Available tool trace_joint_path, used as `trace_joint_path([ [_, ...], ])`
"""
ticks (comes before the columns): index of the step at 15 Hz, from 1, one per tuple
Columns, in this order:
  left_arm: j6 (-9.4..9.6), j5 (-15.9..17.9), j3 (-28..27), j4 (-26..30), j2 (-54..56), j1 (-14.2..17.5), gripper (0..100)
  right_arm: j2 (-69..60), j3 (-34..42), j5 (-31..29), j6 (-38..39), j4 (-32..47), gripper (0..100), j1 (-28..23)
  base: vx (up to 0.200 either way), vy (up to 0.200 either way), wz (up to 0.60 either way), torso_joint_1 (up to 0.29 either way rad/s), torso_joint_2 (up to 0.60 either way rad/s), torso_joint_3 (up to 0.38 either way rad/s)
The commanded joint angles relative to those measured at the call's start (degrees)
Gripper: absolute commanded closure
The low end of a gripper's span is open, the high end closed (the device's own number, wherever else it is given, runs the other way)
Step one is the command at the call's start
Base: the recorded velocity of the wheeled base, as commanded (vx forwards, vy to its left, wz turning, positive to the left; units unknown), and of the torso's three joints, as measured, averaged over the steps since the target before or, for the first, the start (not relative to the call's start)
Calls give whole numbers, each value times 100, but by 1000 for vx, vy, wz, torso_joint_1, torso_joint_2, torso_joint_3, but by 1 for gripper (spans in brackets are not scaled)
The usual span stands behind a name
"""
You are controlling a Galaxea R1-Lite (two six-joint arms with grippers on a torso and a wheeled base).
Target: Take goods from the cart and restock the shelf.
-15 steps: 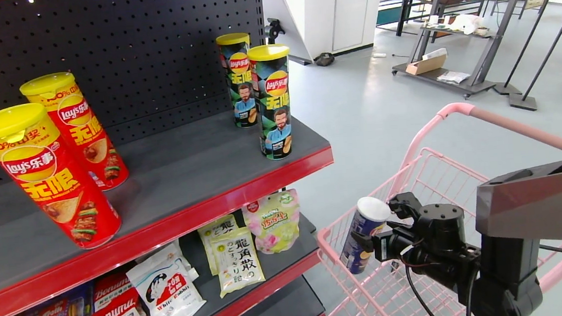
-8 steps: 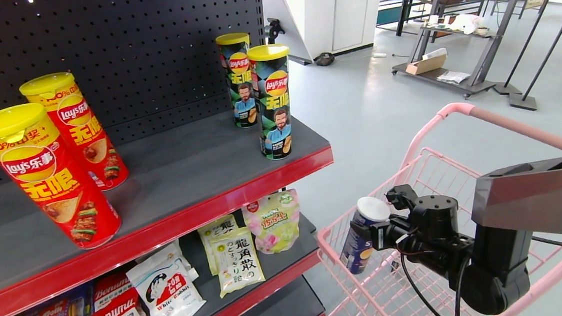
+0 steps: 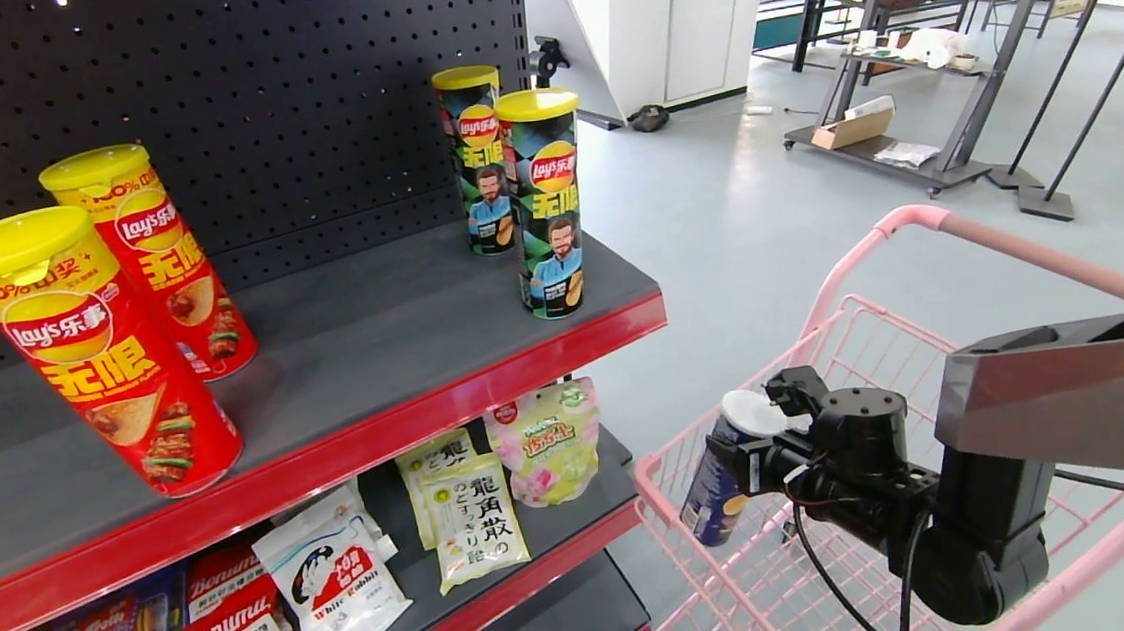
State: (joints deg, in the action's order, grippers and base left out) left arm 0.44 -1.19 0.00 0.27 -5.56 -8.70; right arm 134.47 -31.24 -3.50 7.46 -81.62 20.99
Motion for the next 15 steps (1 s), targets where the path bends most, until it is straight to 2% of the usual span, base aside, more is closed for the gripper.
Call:
trace_joint_path([
  [1, 0, -4, 0, 0, 2, 0, 0, 0, 31, -19, 1, -3, 100, 54, 0, 0, 0, 0, 0, 0],
  [5, 0, -4, 0, 8, 2, 0, 0, -457, 479, -230, -34, 137, 100, 168, 0, 0, 0, 0, 0, 0],
  [8, 0, -4, 0, 8, 2, 0, 0, -1846, 470, -292, -43, 1368, 100, 168, 0, 0, 0, 0, 0, 0],
  [12, -9, -4, 0, 8, -7, 0, 0, -4430, -699, -362, -500, 5006, 100, 168, 0, 0, 0, 0, 0, 0],
  [14, -9, -4, 0, 8, -7, 0, 0, -5318, -1077, -670, -676, 6263, 100, 168, 0, 0, 0, 0, 0, 0],
  [15, -9, -4, 0, 8, -7, 0, 0, -5537, -1129, -670, -685, 6500, 100, 168, 0, 0, 0, 0, 0, 0],
])
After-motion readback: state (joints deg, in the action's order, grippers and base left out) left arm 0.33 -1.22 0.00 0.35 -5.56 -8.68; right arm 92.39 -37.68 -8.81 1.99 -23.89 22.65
